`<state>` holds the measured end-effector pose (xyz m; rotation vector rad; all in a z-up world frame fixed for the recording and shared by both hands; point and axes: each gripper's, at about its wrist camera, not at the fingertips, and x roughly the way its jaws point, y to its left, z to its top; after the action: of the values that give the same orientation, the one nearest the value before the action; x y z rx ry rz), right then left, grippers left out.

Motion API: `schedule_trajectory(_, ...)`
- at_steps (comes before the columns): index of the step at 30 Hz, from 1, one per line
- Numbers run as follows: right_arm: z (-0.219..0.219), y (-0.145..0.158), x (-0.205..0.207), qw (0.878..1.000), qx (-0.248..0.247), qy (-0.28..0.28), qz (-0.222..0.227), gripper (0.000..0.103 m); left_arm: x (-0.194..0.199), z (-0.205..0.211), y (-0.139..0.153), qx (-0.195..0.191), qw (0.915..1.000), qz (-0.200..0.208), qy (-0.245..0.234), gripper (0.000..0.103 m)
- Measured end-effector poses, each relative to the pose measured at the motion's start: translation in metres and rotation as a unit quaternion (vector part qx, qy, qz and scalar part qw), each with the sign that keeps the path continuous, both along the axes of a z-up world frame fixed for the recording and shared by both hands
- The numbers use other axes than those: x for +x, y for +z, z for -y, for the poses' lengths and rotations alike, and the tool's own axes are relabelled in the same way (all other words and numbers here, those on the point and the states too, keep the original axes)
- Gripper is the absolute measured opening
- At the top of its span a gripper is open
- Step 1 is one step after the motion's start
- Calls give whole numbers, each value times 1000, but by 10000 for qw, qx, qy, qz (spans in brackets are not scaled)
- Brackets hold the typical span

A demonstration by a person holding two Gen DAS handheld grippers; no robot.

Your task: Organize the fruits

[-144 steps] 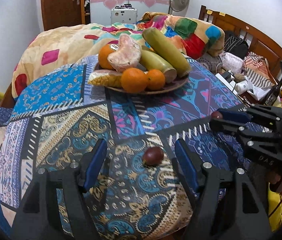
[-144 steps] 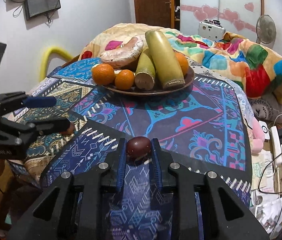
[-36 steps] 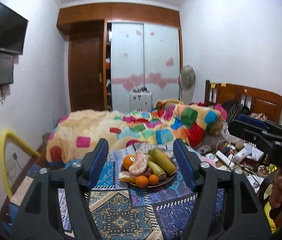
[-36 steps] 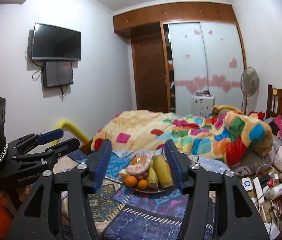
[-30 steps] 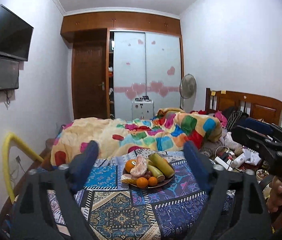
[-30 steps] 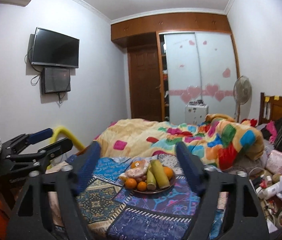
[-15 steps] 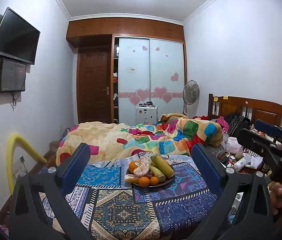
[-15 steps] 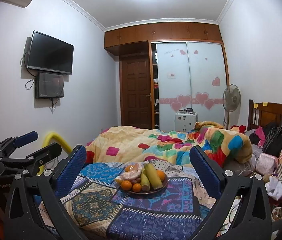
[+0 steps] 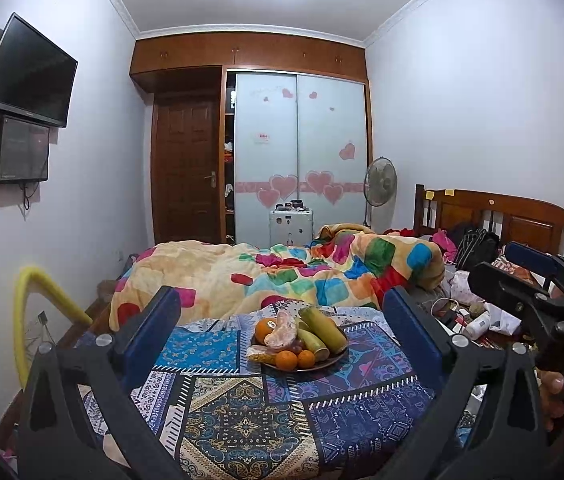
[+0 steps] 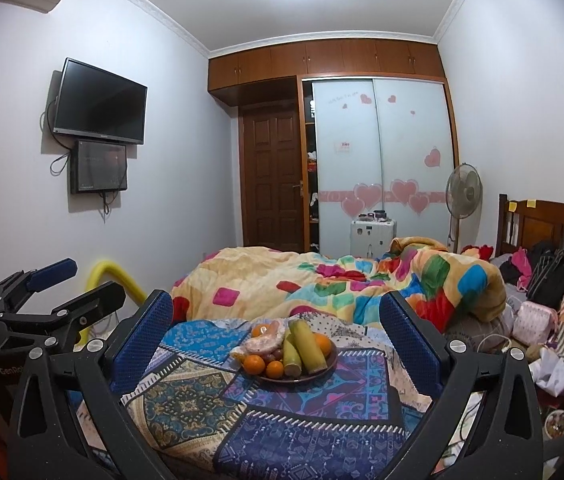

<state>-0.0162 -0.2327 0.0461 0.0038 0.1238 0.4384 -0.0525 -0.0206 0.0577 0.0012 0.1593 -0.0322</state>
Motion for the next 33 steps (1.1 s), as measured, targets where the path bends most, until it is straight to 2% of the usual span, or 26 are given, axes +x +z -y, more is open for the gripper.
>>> schedule_trajectory(33,1,-3,-2,10000,18,6,-18,103,1,-1,-1,-77,9999,-88,-51,103)
